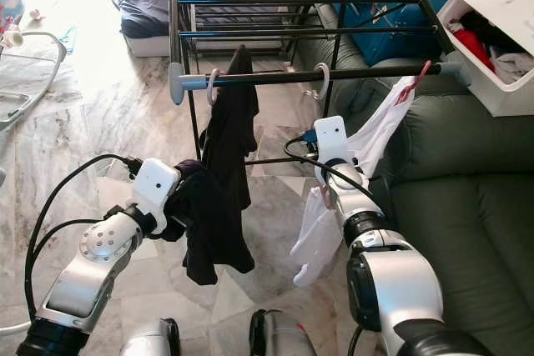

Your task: Hang hanger

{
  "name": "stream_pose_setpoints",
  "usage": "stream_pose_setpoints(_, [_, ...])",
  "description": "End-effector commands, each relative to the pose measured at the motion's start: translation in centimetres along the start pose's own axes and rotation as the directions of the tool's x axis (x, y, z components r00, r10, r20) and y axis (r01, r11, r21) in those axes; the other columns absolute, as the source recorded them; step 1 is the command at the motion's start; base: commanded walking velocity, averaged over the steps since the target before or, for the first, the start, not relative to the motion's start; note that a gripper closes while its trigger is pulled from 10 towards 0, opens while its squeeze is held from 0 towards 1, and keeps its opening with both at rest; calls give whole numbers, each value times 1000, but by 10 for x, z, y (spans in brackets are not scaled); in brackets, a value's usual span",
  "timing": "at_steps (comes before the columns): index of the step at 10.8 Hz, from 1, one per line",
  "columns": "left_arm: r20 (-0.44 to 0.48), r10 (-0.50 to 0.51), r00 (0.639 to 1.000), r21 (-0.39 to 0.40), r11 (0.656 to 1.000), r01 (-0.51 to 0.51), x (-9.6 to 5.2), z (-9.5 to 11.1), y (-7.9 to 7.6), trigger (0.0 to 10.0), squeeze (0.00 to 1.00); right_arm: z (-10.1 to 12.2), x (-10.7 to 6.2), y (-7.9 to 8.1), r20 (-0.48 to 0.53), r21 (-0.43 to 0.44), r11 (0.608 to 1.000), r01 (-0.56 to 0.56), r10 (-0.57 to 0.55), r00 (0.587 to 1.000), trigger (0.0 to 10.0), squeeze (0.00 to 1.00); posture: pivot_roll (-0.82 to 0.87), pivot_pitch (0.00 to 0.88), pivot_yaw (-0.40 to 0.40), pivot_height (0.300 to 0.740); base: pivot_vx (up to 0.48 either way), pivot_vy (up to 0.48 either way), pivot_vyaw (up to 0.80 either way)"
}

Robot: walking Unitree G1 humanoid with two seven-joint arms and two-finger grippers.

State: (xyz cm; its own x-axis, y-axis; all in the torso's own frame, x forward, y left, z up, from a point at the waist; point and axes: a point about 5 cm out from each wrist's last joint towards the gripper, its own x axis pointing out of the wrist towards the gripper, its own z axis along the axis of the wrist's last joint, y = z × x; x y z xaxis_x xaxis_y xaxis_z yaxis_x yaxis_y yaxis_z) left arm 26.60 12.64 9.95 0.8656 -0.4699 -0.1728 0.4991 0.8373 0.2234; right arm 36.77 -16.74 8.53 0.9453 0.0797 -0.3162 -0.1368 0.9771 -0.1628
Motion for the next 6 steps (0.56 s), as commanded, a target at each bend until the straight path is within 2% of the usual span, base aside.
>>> stream_pose_setpoints(1, [8, -21, 1000, 16, 1000, 21, 2, 4, -3, 10000, 0, -5, -2, -4, -8, 8, 1000, 22, -22, 1000, 10000, 0, 1, 122, -107, 740, 0, 0, 0])
stream_pose_setpoints(2, [6, -22, 1000, 16, 1000, 22, 3, 3, -3, 10000, 0, -7, -2, -5, -14, 5, 1000, 23, -23, 1000, 10000, 0, 0, 123, -106, 740, 0, 0, 0])
stream_pose_setpoints(3, [6, -24, 1000, 17, 1000, 24, 3, 3, -3, 10000, 0, -8, -3, -5, -13, 10, 1000, 21, -21, 1000, 0, 0, -2, 123, -105, 740, 0, 0, 0])
stream_pose_setpoints(6, [5, -25, 1000, 15, 1000, 25, 3, 3, -4, 10000, 0, -7, -2, -5, -10, 13, 1000, 20, -20, 1000, 0, 0, -2, 123, -107, 740, 0, 0, 0])
